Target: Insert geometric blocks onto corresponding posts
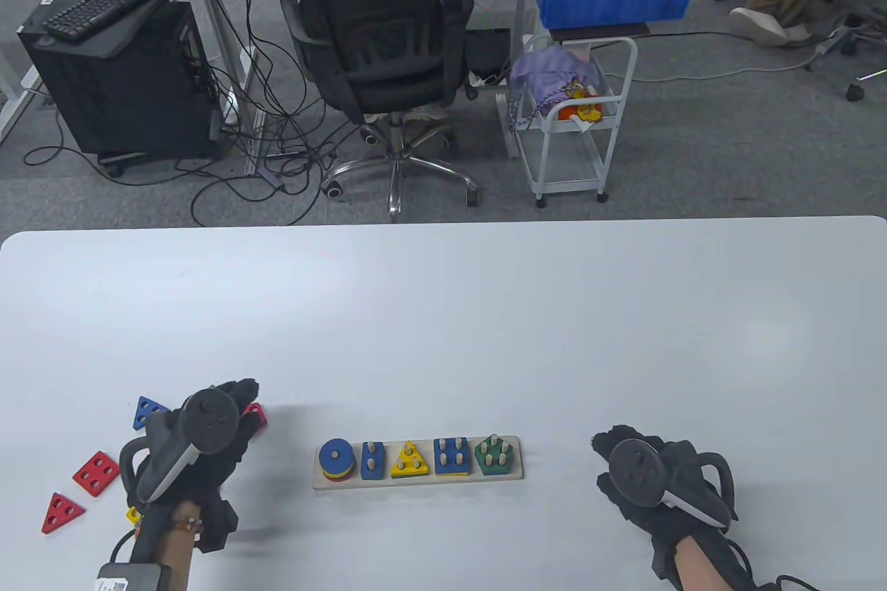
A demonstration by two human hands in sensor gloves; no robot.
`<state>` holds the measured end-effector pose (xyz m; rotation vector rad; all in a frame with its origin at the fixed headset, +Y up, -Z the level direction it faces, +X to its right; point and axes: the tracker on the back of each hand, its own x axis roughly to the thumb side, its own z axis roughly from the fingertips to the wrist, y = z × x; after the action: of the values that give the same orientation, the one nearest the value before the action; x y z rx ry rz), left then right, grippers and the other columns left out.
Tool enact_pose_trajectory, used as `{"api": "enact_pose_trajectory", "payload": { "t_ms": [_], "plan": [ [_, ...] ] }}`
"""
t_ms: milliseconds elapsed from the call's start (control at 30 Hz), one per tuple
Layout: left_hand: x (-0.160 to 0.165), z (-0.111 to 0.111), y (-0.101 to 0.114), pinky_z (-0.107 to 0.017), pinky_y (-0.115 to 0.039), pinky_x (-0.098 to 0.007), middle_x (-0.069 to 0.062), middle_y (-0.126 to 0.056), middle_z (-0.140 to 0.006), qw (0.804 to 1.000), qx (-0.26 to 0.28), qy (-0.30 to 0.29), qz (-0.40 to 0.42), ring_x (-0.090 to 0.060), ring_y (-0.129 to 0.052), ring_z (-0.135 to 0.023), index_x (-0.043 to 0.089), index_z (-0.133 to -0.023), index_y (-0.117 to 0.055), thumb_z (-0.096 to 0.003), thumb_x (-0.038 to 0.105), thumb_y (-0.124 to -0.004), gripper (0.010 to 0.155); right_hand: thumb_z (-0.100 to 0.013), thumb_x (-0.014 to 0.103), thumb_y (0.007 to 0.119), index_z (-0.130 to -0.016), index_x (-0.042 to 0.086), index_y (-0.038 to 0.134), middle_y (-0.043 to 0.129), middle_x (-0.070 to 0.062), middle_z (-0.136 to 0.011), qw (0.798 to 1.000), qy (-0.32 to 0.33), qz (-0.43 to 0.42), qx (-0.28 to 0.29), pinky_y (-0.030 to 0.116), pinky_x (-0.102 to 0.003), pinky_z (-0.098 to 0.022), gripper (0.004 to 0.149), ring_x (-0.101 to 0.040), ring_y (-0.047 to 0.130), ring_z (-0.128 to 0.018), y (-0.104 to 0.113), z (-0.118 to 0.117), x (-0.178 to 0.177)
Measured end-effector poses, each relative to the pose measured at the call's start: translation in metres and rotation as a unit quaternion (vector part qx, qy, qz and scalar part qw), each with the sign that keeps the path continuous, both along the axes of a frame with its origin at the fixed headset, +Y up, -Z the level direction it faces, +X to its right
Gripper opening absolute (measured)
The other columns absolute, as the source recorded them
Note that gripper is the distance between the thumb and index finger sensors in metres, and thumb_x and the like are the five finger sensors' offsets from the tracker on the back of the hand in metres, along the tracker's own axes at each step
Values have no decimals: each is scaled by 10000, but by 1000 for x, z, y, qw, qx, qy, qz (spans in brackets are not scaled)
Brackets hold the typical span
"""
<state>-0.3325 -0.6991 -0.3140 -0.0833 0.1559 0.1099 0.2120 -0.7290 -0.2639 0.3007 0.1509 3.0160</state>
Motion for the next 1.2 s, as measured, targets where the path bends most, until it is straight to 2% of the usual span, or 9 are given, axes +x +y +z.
{"api": "enact_pose_trajectory", "payload": {
  "t_ms": [267,400,467,600,767,900,1200],
  "plan": [
    [5,-17,-30,-797,-576,-531,115,-684,-1166,991,-78,38,-100,-218,-687,-1097,423,-1054,-616,-478,502,-792,608,-460,391,790,-969,180,696,701,-173,-1025,1000,2,5,-5,645,-689,-614,559,-437,804,-863,-2,-1,-2],
    [12,-30,-38,-803,-563,-533,107,-646,-1192,986,-114,48,-114,-229,-671,-1103,424,-1072,-588,-473,506,-798,640,-461,391,789,-968,179,696,702,-172,-1025,1000,1,5,-5,646,-689,-613,557,-437,804,-862,-2,-1,-3],
    [19,-37,-41,-816,-532,-545,112,-607,-1213,979,-147,48,-131,-234,-632,-1124,432,-1083,-562,-471,512,-800,662,-460,392,788,-968,178,697,701,-172,-1025,1000,1,6,-4,646,-689,-613,559,-436,804,-863,-2,-1,-3],
    [28,-49,-48,-832,-483,-564,134,-580,-1223,964,-179,48,-191,-234,-572,-1152,442,-1089,-538,-457,514,-816,694,-460,393,788,-968,178,697,702,-172,-1025,1000,1,7,-7,646,-689,-613,560,-438,803,-862,-3,-1,-3],
    [37,-58,-50,-837,-483,-554,167,-634,-1189,950,-171,43,-257,-185,-602,-1140,455,-1062,-573,-435,489,-845,684,-462,394,784,-969,177,696,702,-173,-1025,1000,3,5,-9,646,-690,-611,559,-438,803,-862,-3,-1,-3],
    [41,-59,-52,-834,-506,-537,175,-713,-1142,951,-151,31,-269,-141,-656,-1111,457,-1029,-634,-419,461,-864,653,-466,395,780,-970,176,696,701,-174,-1025,1000,4,5,-10,646,-689,-613,556,-438,804,-862,-3,-1,-4],
    [33,-58,-52,-828,-520,-540,104,-715,-1132,964,-144,-6,-221,-179,-679,-1078,400,-1041,-613,-419,474,-875,679,-467,396,777,-968,177,697,703,-174,-1024,1000,1,5,-14,647,-689,-611,554,-439,804,-861,-4,-2,-3]
  ]
}}
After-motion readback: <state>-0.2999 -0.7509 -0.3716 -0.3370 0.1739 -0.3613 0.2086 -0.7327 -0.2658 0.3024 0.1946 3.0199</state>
